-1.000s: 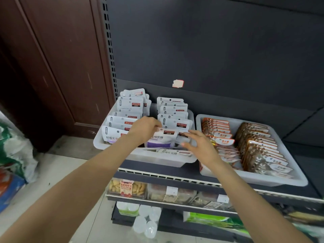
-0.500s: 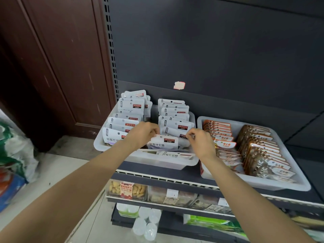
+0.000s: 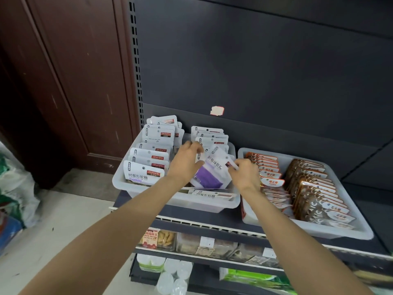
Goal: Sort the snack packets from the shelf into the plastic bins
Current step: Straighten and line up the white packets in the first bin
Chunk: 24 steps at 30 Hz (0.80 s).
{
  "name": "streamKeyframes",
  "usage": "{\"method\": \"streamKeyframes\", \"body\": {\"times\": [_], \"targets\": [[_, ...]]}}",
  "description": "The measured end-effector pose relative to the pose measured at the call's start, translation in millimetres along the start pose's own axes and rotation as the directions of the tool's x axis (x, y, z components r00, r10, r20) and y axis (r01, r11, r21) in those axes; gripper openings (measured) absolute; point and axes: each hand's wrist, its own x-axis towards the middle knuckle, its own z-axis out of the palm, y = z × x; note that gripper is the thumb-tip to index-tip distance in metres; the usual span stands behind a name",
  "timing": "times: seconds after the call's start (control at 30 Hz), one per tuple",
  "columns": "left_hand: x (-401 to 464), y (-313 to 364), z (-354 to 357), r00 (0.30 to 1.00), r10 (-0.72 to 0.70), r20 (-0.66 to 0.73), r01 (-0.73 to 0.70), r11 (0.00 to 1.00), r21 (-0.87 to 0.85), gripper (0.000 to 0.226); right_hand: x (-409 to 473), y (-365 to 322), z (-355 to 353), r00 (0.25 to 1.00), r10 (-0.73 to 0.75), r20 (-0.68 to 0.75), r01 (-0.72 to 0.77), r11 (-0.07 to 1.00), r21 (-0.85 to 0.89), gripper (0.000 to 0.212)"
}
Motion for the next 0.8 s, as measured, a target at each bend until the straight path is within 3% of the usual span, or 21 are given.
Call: {"method": "streamKeyframes", "body": {"times": [0.1,0.17,0.27,0.33,0.43,0.5,0.57,0.63,0.7,0.8], "targets": [[-1,8,14,0.948,0.019,0.319,0.011,0.995,-0.094,0.061,5,7,1,0.993,0.116,-0.010,-0.114,0.987,0.116,0.012],[1,12,25,0.902,0.035,0.430,0.022,0.992,-0.126,0.076,6,4,2,0.992,0.115,0.042,-0.122,0.954,0.273,0.018],[6,14,37,0.932,0.047,0.360,0.029,0.979,-0.202,0.061,1,1,-1,0.974,0.081,0.211,-0.189,0.804,0.564,0.024],[8,13,39,0.954,0.031,0.300,0.029,0.980,-0.196,0.050,-1,5,-5,0.941,0.042,0.335,-0.259,0.727,0.637,0.025],[8,11,33,0.947,0.064,0.314,0.006,0.976,-0.217,0.032,5,22,-5,0.972,-0.061,0.227,-0.069,0.849,0.524,0.026],[9,10,24,0.937,0.095,0.335,0.002,0.961,-0.278,0.024,8,24,-8,0.984,-0.095,0.154,0.013,0.885,0.465,0.045],[10,7,15,0.921,0.110,0.375,0.036,0.932,-0.361,0.022,9,22,-9,0.966,-0.188,0.178,0.091,0.891,0.446,0.058],[12,2,7,0.913,0.109,0.394,0.050,0.927,-0.371,0.022,13,25,-4,0.940,-0.269,0.207,0.188,0.920,0.343,0.038],[17,-4,3,0.935,0.061,0.348,0.066,0.938,-0.341,0.018,12,29,0,0.948,-0.237,0.212,0.150,0.921,0.360,0.021],[21,-12,0,0.968,-0.119,0.222,0.191,0.920,-0.341,0.019,10,30,4,0.984,-0.130,0.119,0.059,0.878,0.476,0.028]]}}
